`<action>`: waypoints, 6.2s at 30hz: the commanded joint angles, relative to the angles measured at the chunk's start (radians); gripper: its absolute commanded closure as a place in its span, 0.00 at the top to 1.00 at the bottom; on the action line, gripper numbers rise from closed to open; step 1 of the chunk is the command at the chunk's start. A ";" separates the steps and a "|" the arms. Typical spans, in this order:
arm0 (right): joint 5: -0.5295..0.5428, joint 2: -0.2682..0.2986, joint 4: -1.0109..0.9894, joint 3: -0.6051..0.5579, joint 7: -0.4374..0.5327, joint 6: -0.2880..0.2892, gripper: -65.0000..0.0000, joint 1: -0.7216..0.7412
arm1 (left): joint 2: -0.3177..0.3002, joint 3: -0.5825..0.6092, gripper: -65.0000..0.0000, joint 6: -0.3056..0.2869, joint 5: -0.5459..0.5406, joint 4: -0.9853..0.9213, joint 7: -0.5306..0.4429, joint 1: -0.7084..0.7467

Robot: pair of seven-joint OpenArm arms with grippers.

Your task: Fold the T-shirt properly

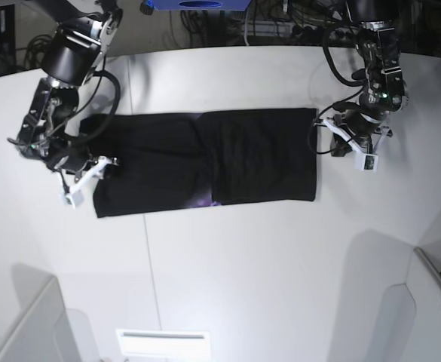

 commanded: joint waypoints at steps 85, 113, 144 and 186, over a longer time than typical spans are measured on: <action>0.058 -0.196 0.618 -0.579 -0.010 -0.273 0.00 -0.153 | 0.087 0.226 0.00 -0.045 -0.003 -0.050 0.004 -0.123; 0.053 -0.192 0.300 -0.688 0.168 -0.369 0.00 -0.091 | 0.042 0.073 0.00 -0.046 -0.005 0.176 0.004 0.088; 0.060 -0.193 0.233 -0.781 0.182 -0.454 0.00 -0.058 | 0.038 -0.211 0.00 -0.198 -0.006 0.266 0.006 0.220; 0.055 -0.195 0.231 -1.032 0.182 -0.463 0.60 -0.018 | -0.018 -0.591 0.00 -0.200 -0.299 0.266 0.168 0.256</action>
